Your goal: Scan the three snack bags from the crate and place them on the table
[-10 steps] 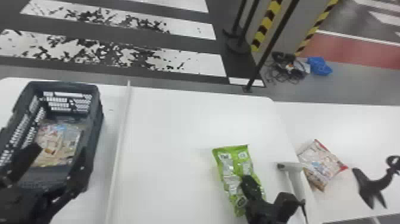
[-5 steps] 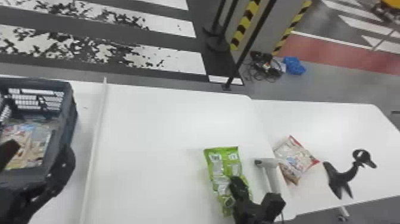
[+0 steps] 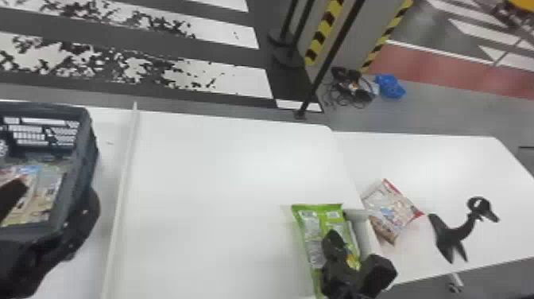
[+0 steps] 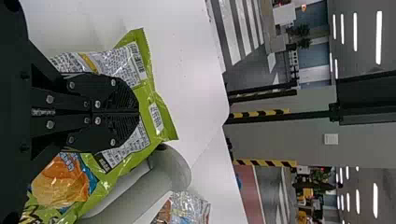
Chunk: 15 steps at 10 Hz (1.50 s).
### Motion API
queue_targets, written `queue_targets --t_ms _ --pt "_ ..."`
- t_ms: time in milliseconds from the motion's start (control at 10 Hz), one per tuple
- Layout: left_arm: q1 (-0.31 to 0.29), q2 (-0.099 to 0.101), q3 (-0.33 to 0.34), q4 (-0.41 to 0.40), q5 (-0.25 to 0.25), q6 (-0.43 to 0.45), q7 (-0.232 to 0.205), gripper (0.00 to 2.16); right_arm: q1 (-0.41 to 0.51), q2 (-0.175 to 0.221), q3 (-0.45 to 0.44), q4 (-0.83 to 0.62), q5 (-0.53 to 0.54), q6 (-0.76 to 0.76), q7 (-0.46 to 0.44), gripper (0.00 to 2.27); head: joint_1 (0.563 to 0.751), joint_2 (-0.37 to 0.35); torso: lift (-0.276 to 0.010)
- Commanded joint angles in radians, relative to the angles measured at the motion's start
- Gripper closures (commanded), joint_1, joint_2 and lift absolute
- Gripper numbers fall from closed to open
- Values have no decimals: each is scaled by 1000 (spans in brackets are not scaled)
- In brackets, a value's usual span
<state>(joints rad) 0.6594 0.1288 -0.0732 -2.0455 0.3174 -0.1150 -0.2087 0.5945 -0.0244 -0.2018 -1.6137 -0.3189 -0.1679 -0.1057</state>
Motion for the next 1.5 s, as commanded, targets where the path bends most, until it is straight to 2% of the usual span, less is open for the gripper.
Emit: queue_targets --t_ms 0,300,600,700,900,1200,1400 --pt "-7 2 6 2 8 1 0 -2 -5 0 1 -26 3 54 0 2013 695 -350 -36" --pt "-33 -3 1 27 17 -2 0 -2 -41 -2 10 9 14 84 1 2013 695 -328 -36" --pt "-53 0 0 41 15 -2 5 -2 -119 -6 7 133 27 121 11 2013 695 -327 -36" --pt "-60 0 1 45 15 -2 5 -2 -131 -5 30 153 29 124 12 2017 695 -325 -36" --pt "-75 2 1 64 17 1 3 -2 -160 0 87 152 43 161 -2 2017 695 -283 -36" --pt "-81 9 7 71 32 -2 0 -2 -183 0 137 129 61 189 -71 2017 695 -217 -36" --pt "-80 8 10 59 34 -5 0 -2 -111 1 137 -25 60 170 -112 2013 695 -204 -36"
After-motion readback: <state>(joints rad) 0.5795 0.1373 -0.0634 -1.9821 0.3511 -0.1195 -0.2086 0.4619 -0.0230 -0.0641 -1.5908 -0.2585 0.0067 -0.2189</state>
